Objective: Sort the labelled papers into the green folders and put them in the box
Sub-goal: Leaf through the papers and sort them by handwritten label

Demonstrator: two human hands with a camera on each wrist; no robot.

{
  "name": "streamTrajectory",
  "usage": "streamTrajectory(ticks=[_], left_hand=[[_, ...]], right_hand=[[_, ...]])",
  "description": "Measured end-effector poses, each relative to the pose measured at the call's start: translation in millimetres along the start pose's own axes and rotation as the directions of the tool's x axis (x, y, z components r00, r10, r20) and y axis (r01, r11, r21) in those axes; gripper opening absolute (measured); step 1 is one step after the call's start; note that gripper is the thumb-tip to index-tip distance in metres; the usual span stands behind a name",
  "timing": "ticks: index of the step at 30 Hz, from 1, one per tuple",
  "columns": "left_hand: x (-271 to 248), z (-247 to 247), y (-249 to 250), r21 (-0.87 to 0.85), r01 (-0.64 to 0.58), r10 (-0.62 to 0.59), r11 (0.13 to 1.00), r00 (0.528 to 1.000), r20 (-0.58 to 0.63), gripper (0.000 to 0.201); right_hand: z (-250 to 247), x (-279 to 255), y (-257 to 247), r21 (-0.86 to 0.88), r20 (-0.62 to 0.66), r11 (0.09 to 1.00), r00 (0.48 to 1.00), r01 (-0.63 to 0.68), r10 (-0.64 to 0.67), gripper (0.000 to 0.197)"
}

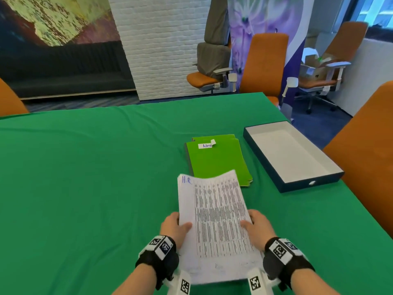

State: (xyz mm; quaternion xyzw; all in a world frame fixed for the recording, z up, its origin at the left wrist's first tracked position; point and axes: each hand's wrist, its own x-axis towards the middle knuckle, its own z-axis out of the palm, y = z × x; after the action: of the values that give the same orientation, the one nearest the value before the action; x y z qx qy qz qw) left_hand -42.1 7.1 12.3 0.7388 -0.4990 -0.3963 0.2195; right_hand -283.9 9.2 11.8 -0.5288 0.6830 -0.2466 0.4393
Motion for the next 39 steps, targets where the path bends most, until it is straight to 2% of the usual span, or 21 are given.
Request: streamTrajectory(ticks=[2, 5, 10, 12, 16, 20, 23, 26, 28, 31, 35, 37, 39], left_hand=[[3.1, 11.2, -16.2, 0.124, 0.05, -0.06, 0.991, 0.995, 0.077, 0.033], [5.4, 15.4, -31.1, 0.215, 0.099, -0.129, 0.972, 0.983, 0.129, 0.046], [20.2, 11.1, -34.6, 0.215, 0.12, -0.147, 0.969, 0.983, 0.113, 0.067], [22.7, 13.4, -34.3, 0.205, 0.141, -0.166, 0.969, 0.98, 0.111, 0.065], [20.6, 19.5, -39.1, 0.179, 0.179, -0.192, 0.967, 0.98, 0.058, 0.046], [20.5, 20.9, -39.5, 0.206, 0.146, -0.156, 0.968, 0.987, 0.033, 0.035], [17.6, 20.8, -36.6, 0.211, 0.135, -0.148, 0.968, 0.988, 0.048, 0.045], [12.3, 20.6, -33.1, 0.156, 0.112, -0.122, 0.981, 0.991, 0.055, 0.075], [10.3, 20.6, -32.5, 0.143, 0.094, -0.103, 0.985, 0.993, 0.063, 0.085], [9.6, 20.1, -33.6, 0.164, 0.083, -0.097, 0.983, 0.992, 0.079, 0.081], [7.9, 18.1, -34.2, 0.118, 0.086, -0.096, 0.989, 0.992, 0.086, 0.077], [8.8, 17.3, -35.3, 0.064, 0.094, -0.097, 0.993, 0.994, 0.048, 0.084], [10.0, 16.1, -36.6, -0.068, 0.101, -0.101, 0.993, 0.995, 0.0, 0.083]], right_hand=[[7.4, 4.0, 13.6, -0.126, 0.051, 0.991, 0.998, -0.039, 0.046, 0.029], [9.6, 10.0, 26.1, -0.244, 0.074, 0.967, 0.992, -0.078, 0.099, 0.033], [11.3, 26.2, 35.6, -0.335, 0.076, 0.934, 0.984, -0.125, 0.159, 0.066], [14.0, 30.2, 38.1, -0.349, 0.056, 0.927, 0.985, -0.137, 0.166, 0.068], [18.3, 31.4, 44.2, -0.313, 0.001, 0.932, 0.981, -0.184, 0.194, 0.058], [16.8, 29.9, 45.2, -0.294, -0.071, 0.934, 0.979, -0.203, 0.19, 0.043], [16.2, 27.2, 44.2, -0.314, -0.107, 0.927, 0.978, -0.205, 0.18, 0.037], [18.1, 22.6, 43.6, -0.338, -0.151, 0.921, 0.977, -0.192, 0.148, 0.031], [20.9, 19.7, 44.5, -0.356, -0.164, 0.916, 0.978, -0.184, 0.132, 0.024], [23.4, 18.6, 50.7, -0.301, -0.167, 0.941, 0.98, -0.154, 0.107, 0.019], [20.4, 12.9, 56.8, -0.113, -0.158, 0.99, 0.985, -0.082, 0.064, 0.012], [18.4, 10.3, 59.7, -0.002, -0.135, 0.999, 0.989, -0.053, 0.052, 0.011], [16.2, 8.9, 61.5, 0.06, -0.099, 0.998, 0.995, -0.021, 0.027, 0.011]])
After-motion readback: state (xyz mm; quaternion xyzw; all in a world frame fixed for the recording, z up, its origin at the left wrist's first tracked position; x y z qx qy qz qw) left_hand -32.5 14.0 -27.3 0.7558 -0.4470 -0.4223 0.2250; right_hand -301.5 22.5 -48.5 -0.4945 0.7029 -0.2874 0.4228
